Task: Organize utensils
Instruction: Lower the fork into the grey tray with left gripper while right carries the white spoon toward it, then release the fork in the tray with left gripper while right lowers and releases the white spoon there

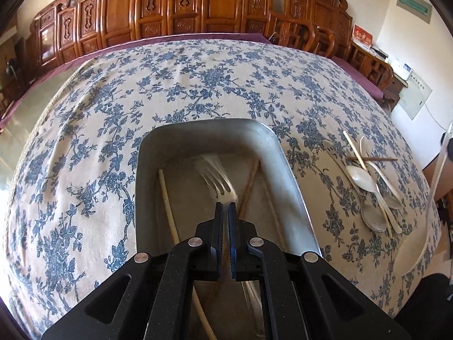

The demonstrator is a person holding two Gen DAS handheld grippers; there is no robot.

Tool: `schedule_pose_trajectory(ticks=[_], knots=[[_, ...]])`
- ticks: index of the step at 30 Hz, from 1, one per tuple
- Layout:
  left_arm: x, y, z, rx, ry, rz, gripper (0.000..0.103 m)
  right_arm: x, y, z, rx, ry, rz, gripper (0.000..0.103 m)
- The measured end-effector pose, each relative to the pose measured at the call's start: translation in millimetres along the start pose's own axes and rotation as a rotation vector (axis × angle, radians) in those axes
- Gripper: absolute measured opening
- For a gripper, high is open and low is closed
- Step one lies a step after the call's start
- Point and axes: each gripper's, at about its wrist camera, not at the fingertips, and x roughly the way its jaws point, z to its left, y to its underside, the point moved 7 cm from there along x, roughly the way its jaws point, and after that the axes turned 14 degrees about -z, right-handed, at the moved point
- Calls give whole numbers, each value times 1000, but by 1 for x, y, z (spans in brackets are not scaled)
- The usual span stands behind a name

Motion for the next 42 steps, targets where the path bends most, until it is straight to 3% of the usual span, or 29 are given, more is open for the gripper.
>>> schedule_pose_trajectory(ticks=[6,13,25,42], knots=[[-20,-7,4,8,-14,-49,2,1,-8,14,-6,0,0,15],[-47,-18,22,3,-38,-113,2,8,-35,57,-39,-29,-32,15],[-78,-31,61,-21,-89,-189,2,64,-50,114,-44,-67,-7,15],[-87,-34,84,-63,-113,-205,2,153,40,107,84,-22,224,15]])
